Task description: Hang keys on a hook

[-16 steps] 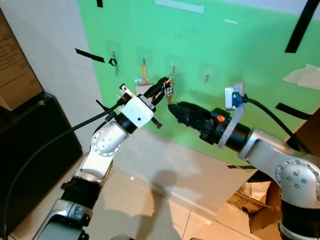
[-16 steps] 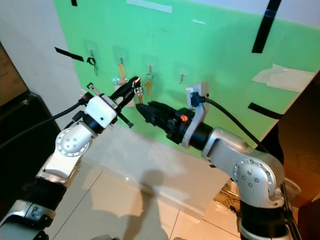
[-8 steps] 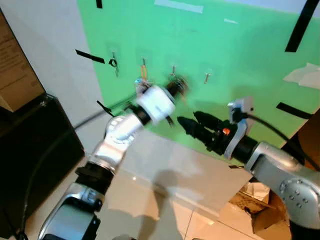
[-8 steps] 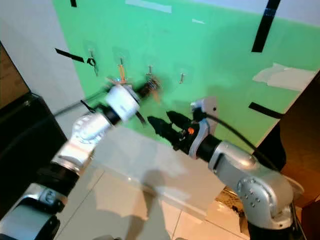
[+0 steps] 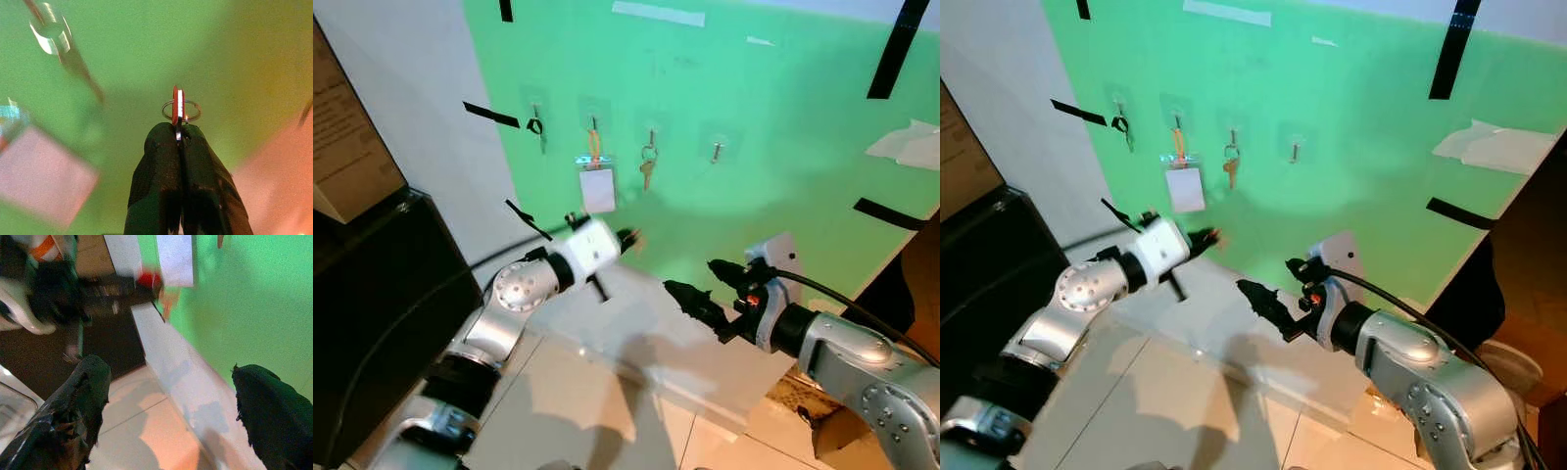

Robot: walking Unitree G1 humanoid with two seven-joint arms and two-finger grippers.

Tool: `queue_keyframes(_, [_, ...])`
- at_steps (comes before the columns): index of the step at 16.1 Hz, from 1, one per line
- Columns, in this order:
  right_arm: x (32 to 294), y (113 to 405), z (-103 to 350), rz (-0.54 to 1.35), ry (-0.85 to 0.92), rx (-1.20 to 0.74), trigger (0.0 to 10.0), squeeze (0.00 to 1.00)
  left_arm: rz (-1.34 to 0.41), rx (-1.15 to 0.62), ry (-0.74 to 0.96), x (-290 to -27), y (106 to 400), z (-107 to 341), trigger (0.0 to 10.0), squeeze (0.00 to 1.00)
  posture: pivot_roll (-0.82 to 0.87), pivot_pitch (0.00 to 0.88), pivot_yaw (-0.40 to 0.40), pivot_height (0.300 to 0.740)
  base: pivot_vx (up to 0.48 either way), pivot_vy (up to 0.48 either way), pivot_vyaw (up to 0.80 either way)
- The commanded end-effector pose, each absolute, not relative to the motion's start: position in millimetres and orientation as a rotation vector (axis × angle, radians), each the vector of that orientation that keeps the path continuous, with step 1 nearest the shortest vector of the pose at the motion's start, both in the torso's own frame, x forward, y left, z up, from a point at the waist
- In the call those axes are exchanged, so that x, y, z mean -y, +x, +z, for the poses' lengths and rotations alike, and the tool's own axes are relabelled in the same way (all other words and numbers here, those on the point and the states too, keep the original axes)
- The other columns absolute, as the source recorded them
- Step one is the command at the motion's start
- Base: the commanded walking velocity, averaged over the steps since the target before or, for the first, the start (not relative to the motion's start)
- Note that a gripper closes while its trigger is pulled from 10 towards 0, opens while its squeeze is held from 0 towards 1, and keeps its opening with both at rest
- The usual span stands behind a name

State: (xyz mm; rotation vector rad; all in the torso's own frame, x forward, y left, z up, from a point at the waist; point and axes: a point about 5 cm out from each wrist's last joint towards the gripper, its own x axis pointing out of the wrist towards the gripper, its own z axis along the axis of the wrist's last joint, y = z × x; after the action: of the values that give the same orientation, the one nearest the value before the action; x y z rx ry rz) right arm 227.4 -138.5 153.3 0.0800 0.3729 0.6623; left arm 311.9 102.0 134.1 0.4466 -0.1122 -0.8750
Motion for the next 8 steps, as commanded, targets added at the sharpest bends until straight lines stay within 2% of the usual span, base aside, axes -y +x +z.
queue_keyframes(1, [140,229,154,0.648,0.054,-0.357,10.0,1.00,-0.899,0.158,0.299,-100,309,147,0.0,0.00,-0.15,0.000,0.025,0.740,0.000,0.000,0.00])
queue_keyframes(3, [143,231,154,0.619,0.050,-0.350,10.0,1.00,-0.911,0.170,0.150,-100,306,154,0.0,0.00,-0.15,0.000,0.028,0.740,0.000,0.000,0.00])
queue_keyframes(4, [146,232,152,0.577,0.042,-0.343,10.0,1.00,-0.944,0.153,-0.050,-101,304,159,0.0,0.00,-0.16,0.000,0.031,0.740,0.000,0.000,0.00])
queue_keyframes(5, [149,233,151,0.540,0.043,-0.341,10.0,1.00,-0.964,0.147,-0.165,-102,303,163,0.0,0.00,-0.16,0.000,0.032,0.740,0.000,0.000,0.00])
queue_keyframes(8, [152,236,148,0.468,0.046,-0.328,10.0,1.00,-0.948,0.150,-0.361,-107,308,174,0.0,0.00,-0.15,0.000,0.035,0.740,0.000,0.000,0.00])
